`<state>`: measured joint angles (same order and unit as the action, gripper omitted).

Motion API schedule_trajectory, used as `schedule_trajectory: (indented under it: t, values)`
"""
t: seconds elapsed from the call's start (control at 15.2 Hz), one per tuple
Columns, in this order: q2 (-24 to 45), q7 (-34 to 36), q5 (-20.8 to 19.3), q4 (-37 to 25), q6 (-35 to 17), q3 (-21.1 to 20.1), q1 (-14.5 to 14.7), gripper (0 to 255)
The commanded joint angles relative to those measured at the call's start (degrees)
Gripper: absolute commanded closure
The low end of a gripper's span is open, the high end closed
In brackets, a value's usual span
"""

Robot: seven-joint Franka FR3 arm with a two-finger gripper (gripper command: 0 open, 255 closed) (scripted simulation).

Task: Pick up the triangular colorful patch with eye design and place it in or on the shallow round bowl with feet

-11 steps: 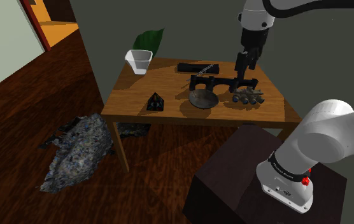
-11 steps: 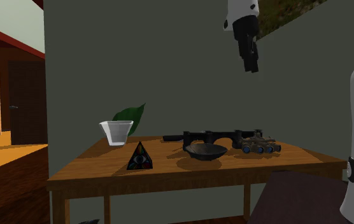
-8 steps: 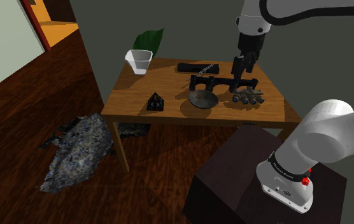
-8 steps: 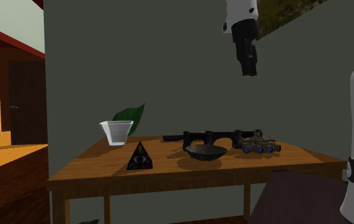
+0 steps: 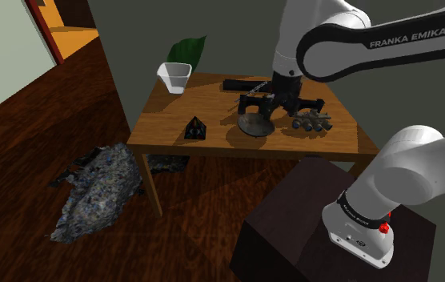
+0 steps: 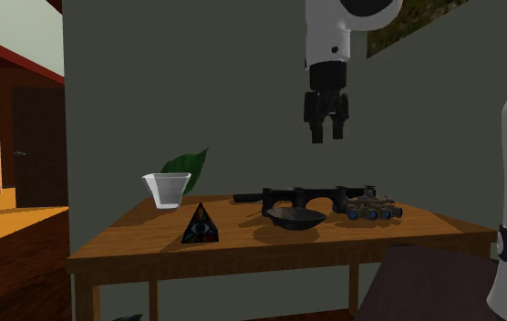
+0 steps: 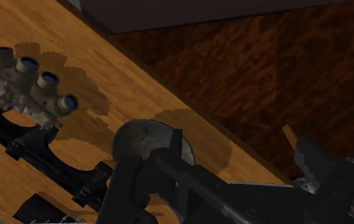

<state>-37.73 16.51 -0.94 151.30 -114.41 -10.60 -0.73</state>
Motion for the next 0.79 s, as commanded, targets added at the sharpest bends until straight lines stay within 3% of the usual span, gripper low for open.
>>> schedule_trajectory:
  t: [0.0,0.4,0.59,0.73]
  values:
    - [3.0,4.4,0.2,1.1,-6.3,-2.3,-0.5,0]
    - [14.6,19.1,-3.8,1.0,-23.2,-10.2,-4.6,0]
    - [21.6,29.0,-10.0,-1.1,-30.3,-15.0,-8.8,0]
    - [26.7,37.4,-16.7,-3.2,-33.9,-18.4,-12.3,0]
